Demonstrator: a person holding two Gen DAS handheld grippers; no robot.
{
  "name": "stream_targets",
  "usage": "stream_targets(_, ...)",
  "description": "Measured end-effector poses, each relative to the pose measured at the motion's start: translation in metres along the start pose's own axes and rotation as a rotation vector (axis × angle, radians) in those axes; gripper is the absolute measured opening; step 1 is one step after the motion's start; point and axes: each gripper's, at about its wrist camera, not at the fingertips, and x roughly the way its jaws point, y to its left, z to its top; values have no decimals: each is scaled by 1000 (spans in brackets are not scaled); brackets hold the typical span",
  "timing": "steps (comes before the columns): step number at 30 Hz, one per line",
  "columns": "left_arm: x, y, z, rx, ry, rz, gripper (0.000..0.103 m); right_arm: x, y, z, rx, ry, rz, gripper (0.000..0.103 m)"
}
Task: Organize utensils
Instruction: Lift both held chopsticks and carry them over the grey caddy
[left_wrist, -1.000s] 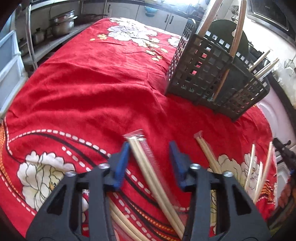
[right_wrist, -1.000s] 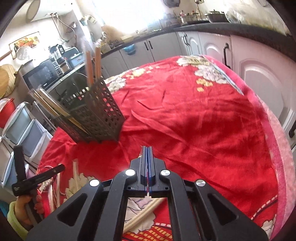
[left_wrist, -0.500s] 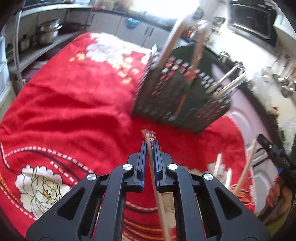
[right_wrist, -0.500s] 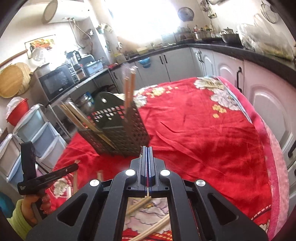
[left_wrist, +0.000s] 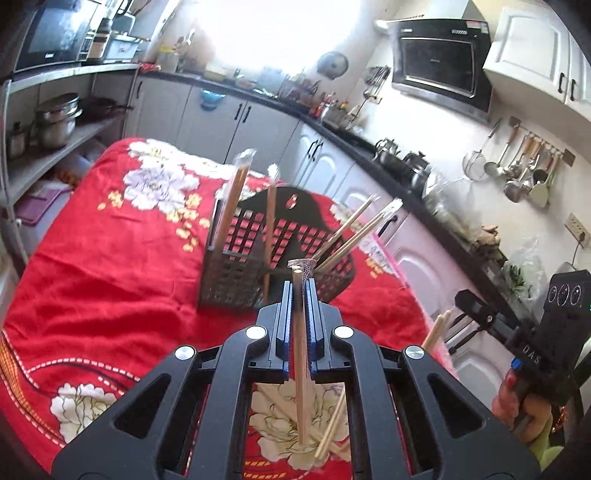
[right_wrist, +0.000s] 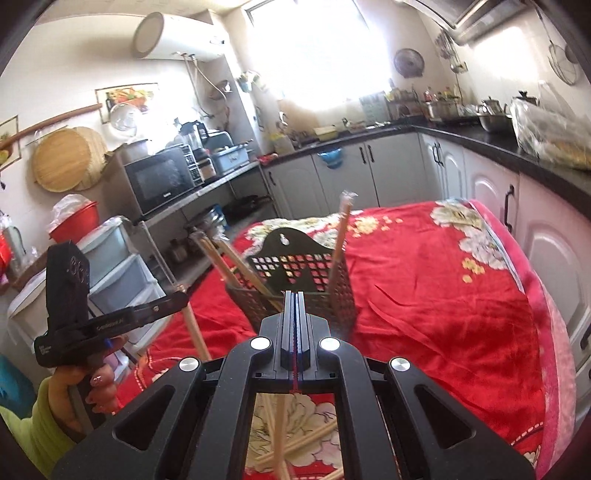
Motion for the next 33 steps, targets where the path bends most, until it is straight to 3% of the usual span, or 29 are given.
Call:
stream_targets(15, -24, -30, 34, 70, -102, -42, 3, -13, 23, 26, -52, -88, -12, 1)
stream_targets(33, -32, -58, 92, 140, -251, 11, 3, -16, 38, 62, -80, -171, 26, 1)
